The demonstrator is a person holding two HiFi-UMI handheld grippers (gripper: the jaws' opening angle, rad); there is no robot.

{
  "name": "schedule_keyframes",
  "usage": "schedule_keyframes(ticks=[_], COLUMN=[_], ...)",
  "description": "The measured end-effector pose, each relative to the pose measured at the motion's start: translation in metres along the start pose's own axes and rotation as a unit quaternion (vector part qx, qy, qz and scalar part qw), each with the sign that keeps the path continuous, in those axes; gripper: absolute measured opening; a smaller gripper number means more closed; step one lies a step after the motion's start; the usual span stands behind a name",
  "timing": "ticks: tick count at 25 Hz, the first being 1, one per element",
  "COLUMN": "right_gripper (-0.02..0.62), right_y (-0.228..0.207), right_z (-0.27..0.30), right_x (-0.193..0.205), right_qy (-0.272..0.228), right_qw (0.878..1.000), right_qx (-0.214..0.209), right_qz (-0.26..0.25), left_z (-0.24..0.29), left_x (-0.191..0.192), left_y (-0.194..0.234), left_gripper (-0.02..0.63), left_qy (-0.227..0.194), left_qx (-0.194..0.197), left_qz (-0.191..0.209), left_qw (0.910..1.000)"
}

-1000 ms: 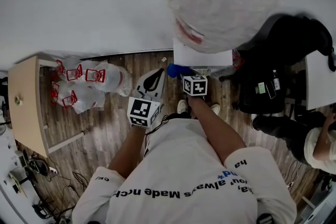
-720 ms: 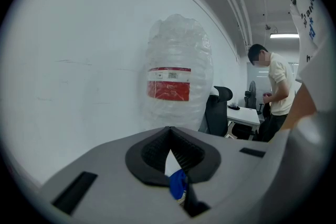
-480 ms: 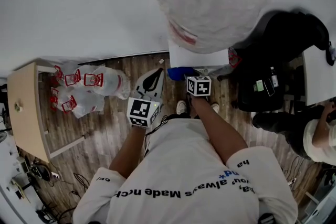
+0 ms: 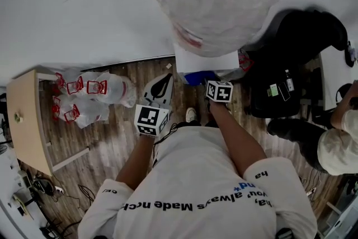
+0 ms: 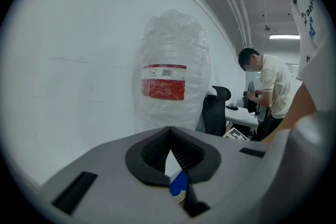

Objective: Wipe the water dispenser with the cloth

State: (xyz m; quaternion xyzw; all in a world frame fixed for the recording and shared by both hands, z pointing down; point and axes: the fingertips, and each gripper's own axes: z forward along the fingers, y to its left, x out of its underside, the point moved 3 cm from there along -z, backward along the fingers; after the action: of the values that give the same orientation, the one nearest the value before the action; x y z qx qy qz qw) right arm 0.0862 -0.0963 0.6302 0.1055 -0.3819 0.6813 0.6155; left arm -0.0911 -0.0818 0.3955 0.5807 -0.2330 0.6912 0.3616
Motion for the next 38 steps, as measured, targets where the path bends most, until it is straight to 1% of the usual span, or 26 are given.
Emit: schedule_keyframes(ticks=[5, 9, 17, 24, 29, 33, 35, 38], right_gripper=[0.074, 0.074, 0.074, 0.074, 0.074, 0.075, 0.075, 0.076], right_y=[-0.021, -0.037, -0.084, -0.117, -0.136, -0.138, -0.13, -0.101], right_z=[-0.007, -0.024, -0.039, -0.048, -0.059, -0.068, -0.074, -0.085], right_x=[-0.004, -0.015, -0.019, -0.022, -0.028, -0.033, -0.025, -0.009], right_qy=[-0.009, -0.015, -0.012, -0.008, -0.02, -0.024, -0.026, -0.026], right_qw=[1.0, 0.999, 0.997, 0.994, 0.992, 0.994, 0.995, 0.998], right_qx=[0.009, 0.034, 0.07, 0.095, 0.114, 0.107, 0.091, 0.055], right_qz=[0.007, 0.018, 0.037, 0.047, 0.044, 0.025, 0.021, 0.025], left_z=[0.007, 0.011, 0.019, 0.025, 0.027, 0.026, 0.024, 0.02], left_x=[-0.003, -0.007, -0.009, -0.009, -0.01, -0.008, -0.006, -0.002], left_y=[-0.009, -0.015, -0.029, -0.038, -0.041, -0.041, -0.039, -0.03], left_gripper=[0.018, 0.018, 0.018, 0.018, 0.018, 0.018, 0.018, 0.018], left_qy=[0.001, 0.002, 0.004, 0.006, 0.006, 0.009, 0.007, 0.008], left_qx=[0.008, 0.01, 0.015, 0.01, 0.007, 0.006, 0.004, -0.002], left_qz=[0.004, 0.008, 0.013, 0.015, 0.013, 0.011, 0.008, 0.005], left_qw=[1.0, 0.9999, 0.9998, 0.9998, 0.9999, 0.9999, 0.9999, 1.0])
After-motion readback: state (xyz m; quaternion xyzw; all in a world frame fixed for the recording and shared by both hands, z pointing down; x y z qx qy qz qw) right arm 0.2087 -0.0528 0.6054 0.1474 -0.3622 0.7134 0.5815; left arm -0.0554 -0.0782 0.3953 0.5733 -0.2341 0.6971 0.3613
